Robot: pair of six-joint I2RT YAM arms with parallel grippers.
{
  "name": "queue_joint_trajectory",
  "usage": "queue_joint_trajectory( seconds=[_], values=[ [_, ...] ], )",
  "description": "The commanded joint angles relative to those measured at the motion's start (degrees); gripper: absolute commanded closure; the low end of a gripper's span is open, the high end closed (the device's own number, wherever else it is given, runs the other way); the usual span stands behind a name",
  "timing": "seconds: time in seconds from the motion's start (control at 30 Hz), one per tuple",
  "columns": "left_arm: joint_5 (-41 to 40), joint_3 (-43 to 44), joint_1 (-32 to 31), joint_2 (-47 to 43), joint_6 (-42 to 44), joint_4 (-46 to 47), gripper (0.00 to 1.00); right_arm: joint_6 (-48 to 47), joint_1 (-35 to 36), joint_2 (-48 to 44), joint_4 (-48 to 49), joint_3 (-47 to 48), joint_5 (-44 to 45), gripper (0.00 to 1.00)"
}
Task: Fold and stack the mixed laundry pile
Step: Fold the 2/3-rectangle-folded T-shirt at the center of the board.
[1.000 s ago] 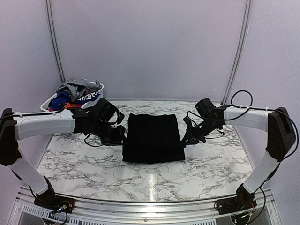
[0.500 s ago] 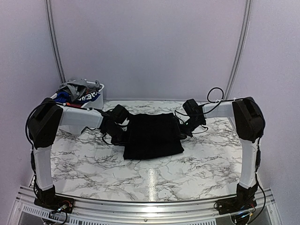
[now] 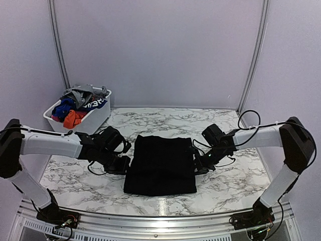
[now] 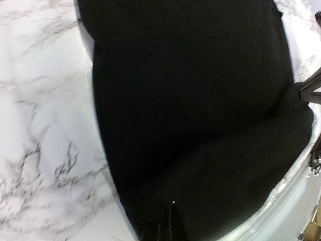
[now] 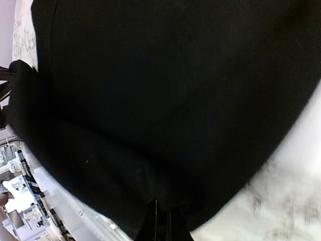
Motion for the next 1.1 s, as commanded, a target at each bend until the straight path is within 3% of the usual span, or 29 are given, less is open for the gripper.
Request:
queue_joint_trajectory(
  seconds=[0.0,0.33,1.07],
  values=[
    [-1.29,-1.02,0.53,-7.37,-1.89,-3.83,1.00,2.48,-0.72,-8.44,-6.16,-0.88,2.32,1.00],
    [-2.71,9.25,2.91,-4.63,3.35,-9.64,1.00,-1.20,-5.71,-7.79,-10.79,4.83,2.04,1.00],
    [-0.16,31.69,11.92,16.20,10.78,-11.27,1.00,-9.08,-12.97,15.81,-17.41,33.79,-1.29,1.00]
  ],
)
